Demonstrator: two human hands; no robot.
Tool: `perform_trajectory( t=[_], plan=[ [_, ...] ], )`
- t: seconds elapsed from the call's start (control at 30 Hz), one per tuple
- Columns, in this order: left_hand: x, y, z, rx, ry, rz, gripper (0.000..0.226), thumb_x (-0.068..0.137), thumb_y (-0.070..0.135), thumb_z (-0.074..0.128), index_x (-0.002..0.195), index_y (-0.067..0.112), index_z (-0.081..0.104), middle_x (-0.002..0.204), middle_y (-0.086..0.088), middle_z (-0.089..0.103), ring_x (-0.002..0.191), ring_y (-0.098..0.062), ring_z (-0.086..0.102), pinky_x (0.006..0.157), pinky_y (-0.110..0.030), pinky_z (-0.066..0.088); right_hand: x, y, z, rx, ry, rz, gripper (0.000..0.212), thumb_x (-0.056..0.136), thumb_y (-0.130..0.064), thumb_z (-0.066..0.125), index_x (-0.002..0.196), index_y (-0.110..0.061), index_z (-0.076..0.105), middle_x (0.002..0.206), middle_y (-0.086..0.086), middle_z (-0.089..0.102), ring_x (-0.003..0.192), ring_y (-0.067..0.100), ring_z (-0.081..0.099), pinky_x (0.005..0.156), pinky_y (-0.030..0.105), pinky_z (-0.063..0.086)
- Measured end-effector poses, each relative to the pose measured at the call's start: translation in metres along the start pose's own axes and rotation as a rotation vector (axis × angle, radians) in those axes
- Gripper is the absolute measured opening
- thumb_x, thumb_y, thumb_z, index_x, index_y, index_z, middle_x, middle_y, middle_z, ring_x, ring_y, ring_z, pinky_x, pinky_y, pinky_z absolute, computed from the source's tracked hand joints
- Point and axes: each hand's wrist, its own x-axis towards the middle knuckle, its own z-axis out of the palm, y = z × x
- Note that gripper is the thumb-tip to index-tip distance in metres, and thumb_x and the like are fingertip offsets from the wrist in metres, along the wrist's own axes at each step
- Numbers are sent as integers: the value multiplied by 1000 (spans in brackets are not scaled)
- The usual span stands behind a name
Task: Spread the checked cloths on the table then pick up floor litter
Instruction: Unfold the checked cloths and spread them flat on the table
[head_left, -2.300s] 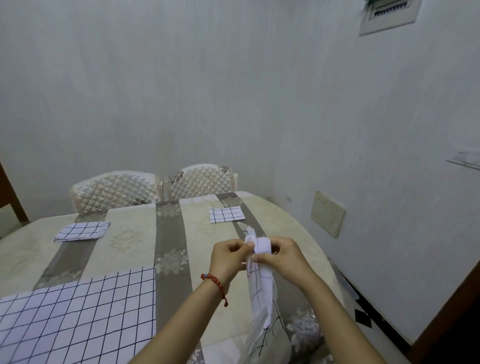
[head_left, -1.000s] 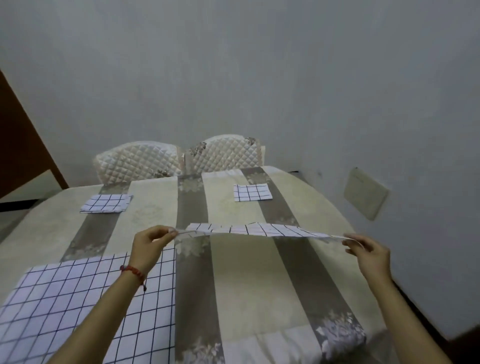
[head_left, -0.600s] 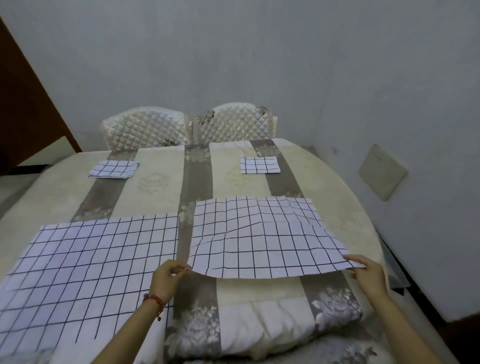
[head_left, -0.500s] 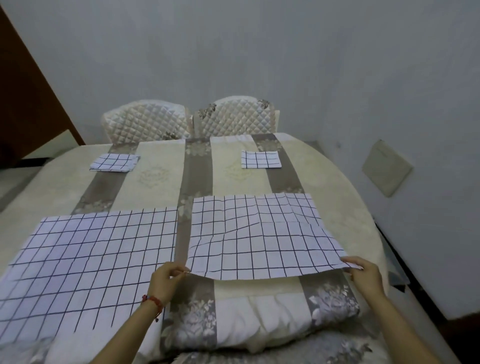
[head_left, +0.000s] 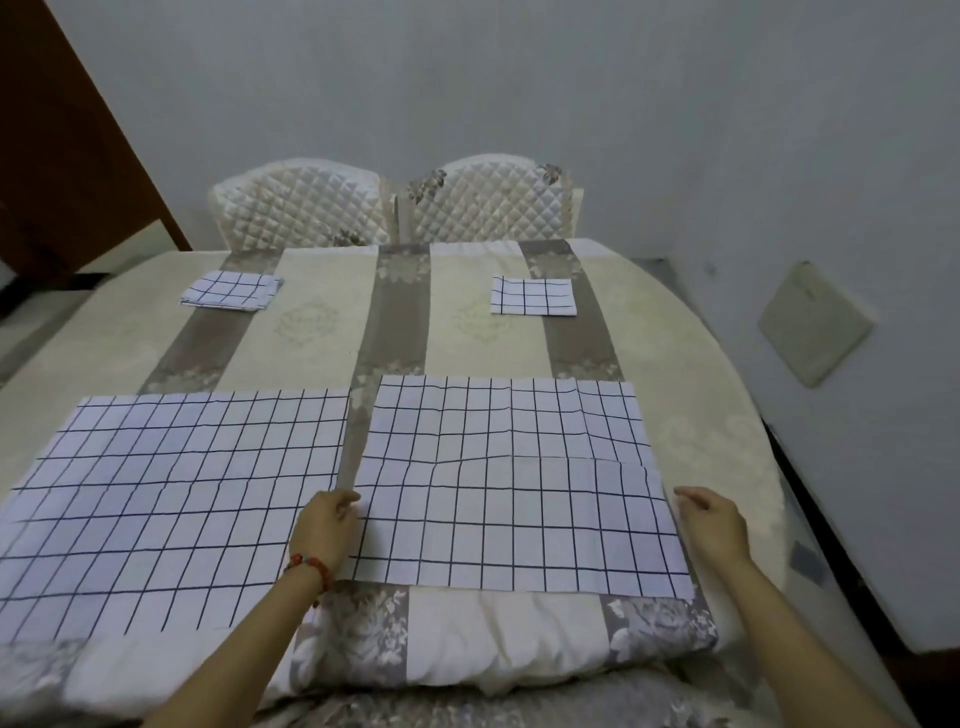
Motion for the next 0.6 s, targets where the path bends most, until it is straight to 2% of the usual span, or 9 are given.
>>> perform_trajectory(
  t=[0.17,0.3,0.4,0.47,0.53,0.6],
  plan=[
    [50,25,18,18,29,-17,27,88,7,51,111,-2,62,114,-27,58,100,-40,57,84,-44,51,22,-22,30,-88,44,75,31,90,-22,53,109,1,63,112,22,65,101,36,58,84,36,46],
    [75,36,34,110,45,-76,27,89,15,49,108,-1,61,112,-28,55,106,-40,51,86,-47,48,34,-33,47,-278,114,181,49,88,-37,55,121,-1,53,125,25,49,115,41,45,89,46,45],
    [83,46,43,274,32,-152,33,88,22,52,115,3,52,118,-23,45,111,-36,43,88,-47,44,41,-37,58,-375,125,222,56,85,-38,60,120,4,47,124,28,43,112,42,45,87,48,45],
    [89,50,46,249,17,-205,38,87,19,54,119,3,44,122,-23,40,112,-37,41,88,-47,45,43,-37,64,-394,118,251,55,83,-36,63,116,5,46,121,28,45,107,43,50,88,47,44],
    [95,50,46,149,-5,-234,43,86,15,56,123,2,39,123,-23,35,104,-38,45,81,-45,47,44,-36,67,-383,114,276,54,83,-36,63,116,4,47,121,28,49,107,42,52,92,46,41],
    [100,47,46,39,-23,-271,50,86,13,58,130,6,36,122,-24,35,82,-35,49,69,-38,46,46,-34,67,-387,99,285,52,85,-38,61,117,1,52,121,26,52,108,40,53,95,44,39]
  ],
)
